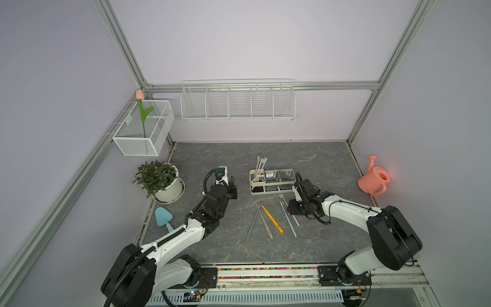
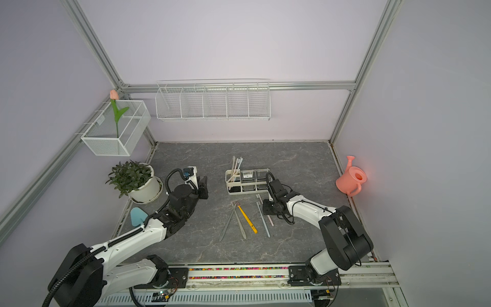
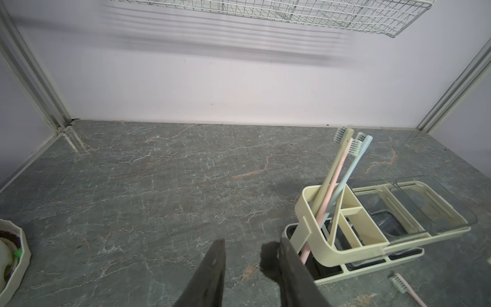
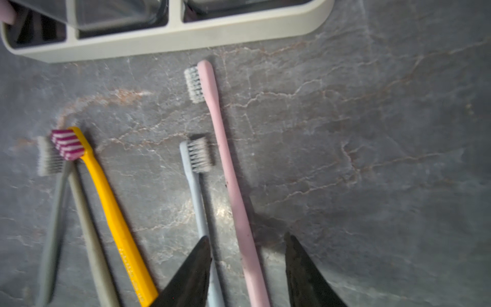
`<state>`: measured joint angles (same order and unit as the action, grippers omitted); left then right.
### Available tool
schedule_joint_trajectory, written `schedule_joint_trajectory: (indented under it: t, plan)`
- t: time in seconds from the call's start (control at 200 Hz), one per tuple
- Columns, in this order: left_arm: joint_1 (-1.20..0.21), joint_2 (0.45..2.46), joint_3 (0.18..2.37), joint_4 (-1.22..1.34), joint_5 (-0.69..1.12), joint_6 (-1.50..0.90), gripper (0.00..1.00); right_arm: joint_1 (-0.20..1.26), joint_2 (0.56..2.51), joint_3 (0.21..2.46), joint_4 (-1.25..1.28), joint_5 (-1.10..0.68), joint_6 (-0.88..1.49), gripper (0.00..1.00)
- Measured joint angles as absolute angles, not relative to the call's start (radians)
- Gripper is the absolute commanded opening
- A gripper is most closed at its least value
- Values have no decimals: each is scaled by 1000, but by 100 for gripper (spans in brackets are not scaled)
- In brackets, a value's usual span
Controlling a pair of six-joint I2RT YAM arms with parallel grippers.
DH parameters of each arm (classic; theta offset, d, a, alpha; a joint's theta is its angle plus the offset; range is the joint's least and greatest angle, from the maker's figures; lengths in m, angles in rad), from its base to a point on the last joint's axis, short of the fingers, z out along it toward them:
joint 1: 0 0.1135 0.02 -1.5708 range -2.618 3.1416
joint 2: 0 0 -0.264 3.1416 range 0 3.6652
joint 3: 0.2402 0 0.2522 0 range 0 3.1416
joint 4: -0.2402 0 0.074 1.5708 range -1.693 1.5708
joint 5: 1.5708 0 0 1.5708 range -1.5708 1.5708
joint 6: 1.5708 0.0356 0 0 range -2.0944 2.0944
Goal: Place the toothbrush into the toothbrush holder
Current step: Pick up the toothbrush from the center of the board.
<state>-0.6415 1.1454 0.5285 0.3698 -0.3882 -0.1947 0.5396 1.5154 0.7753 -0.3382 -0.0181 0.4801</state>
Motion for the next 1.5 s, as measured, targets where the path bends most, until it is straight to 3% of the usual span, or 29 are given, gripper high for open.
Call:
schedule_joint_trajectory:
  t: [0.295, 0.475, 0.645, 1.325, 1.499]
  plan:
    - [-641, 1165, 529, 369, -384, -195, 36, 550, 1547, 790, -384, 15, 463, 40]
    - [-641, 1166, 529, 369, -384, -195, 36, 560, 1562, 798, -388, 21, 444, 12]
    - [-641, 1166, 529, 369, -384, -195, 36, 565, 1563, 807, -361, 2, 445, 7]
    - [-641, 1175, 529, 369, -385, -197, 36, 591, 1586, 837, -357, 23, 445, 7]
    - [-641, 1179, 529, 369, -385, -198, 37, 607, 1602, 850, -369, 40, 448, 18]
